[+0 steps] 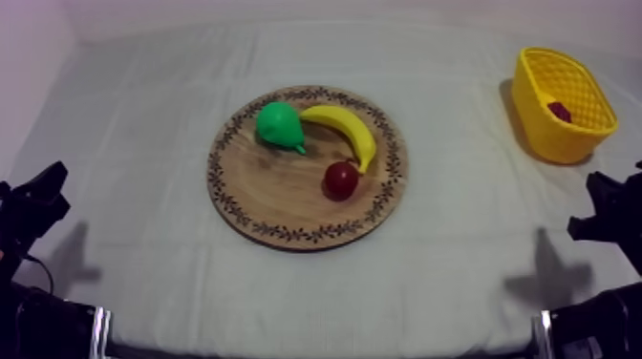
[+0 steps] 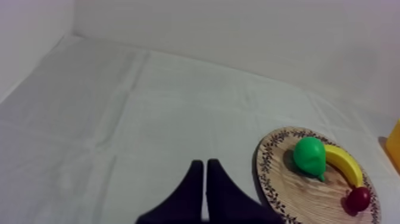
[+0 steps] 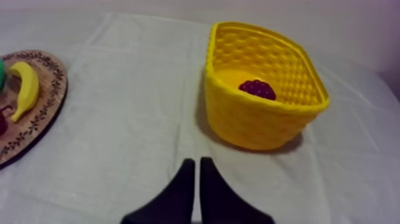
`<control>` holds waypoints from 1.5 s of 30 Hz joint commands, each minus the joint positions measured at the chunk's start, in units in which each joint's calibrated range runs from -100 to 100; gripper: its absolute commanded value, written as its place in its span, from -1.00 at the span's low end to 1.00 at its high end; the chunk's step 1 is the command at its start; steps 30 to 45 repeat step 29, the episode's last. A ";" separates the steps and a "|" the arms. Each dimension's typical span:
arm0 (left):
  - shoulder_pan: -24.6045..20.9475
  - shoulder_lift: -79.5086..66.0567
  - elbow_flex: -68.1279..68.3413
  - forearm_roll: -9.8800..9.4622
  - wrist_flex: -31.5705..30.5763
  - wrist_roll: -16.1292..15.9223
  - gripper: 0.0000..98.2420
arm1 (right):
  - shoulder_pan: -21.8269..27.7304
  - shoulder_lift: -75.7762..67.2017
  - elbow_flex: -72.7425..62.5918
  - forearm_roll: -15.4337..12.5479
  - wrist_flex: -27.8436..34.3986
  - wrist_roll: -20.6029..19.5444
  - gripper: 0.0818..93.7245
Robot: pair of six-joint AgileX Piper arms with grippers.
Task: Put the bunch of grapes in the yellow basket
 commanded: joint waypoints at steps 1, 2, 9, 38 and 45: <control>-0.01 0.00 -0.04 -0.04 -0.03 0.00 -1.00 | -0.33 -0.10 0.20 -0.57 -0.11 -0.15 -0.99; -0.01 0.00 -0.04 -0.04 -0.03 0.00 -1.00 | -0.53 -0.15 0.35 -0.81 -0.08 -0.43 -0.99; -0.01 0.00 -0.04 -0.04 -0.03 -0.01 -1.00 | -1.75 -0.29 0.96 -3.15 -0.12 3.40 -0.94; -0.01 0.00 -0.04 -0.04 -0.03 -0.02 -1.00 | -2.99 -0.36 1.04 -4.39 -0.01 7.88 -0.99; -0.01 0.00 -0.04 -0.04 -0.03 -0.02 -1.00 | -2.99 -0.36 1.04 -4.39 -0.01 7.88 -0.99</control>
